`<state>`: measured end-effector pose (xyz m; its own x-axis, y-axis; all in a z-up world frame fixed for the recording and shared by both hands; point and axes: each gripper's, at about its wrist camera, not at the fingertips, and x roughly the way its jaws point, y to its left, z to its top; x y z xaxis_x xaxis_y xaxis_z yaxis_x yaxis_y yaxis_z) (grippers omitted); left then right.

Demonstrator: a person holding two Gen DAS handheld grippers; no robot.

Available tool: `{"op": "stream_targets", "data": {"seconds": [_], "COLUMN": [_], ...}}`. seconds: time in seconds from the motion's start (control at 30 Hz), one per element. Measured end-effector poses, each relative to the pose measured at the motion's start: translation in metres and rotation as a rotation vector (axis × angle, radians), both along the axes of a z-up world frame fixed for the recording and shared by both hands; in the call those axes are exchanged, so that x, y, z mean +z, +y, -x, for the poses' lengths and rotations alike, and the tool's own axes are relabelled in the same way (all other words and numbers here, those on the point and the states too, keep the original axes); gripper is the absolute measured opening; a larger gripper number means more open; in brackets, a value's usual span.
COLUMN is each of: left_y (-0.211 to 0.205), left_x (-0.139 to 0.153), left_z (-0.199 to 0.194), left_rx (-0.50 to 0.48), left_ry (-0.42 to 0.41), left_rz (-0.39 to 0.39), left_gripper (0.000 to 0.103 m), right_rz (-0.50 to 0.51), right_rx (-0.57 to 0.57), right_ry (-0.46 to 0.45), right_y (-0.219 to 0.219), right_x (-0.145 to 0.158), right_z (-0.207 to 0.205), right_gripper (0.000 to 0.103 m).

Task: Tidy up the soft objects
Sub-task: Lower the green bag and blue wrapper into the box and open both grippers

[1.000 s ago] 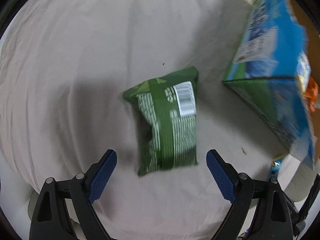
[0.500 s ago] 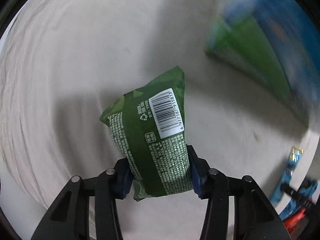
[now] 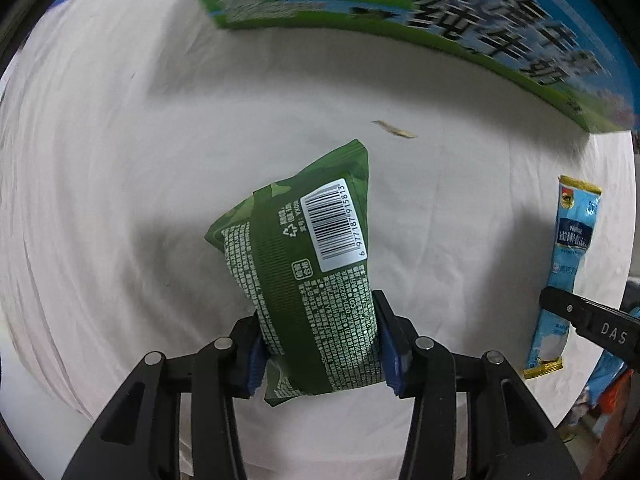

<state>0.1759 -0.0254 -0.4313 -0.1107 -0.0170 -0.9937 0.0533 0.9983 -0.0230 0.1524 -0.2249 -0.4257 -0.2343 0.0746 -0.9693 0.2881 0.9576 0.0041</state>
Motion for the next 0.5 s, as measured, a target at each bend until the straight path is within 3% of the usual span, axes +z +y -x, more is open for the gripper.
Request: {"op": "stream_targets", "data": {"seconds": [0.2, 0.5], "left_y": [-0.031, -0.048], "left_x": [0.016, 0.070], "left_z": [0.011, 0.016], "left_rx": [-0.074, -0.106], "left_ry": [-0.039, -0.106], "left_rz": [0.007, 0.069], "left_gripper": [0.041, 0.040], "right_rz": [-0.016, -0.095], "right_rx": [0.025, 0.032], "right_ry": [-0.049, -0.183], "right_y": [0.013, 0.003], "right_x": [0.015, 0.072], "right_z": [0.021, 0.038], "right_gripper": [0.011, 0.010]}}
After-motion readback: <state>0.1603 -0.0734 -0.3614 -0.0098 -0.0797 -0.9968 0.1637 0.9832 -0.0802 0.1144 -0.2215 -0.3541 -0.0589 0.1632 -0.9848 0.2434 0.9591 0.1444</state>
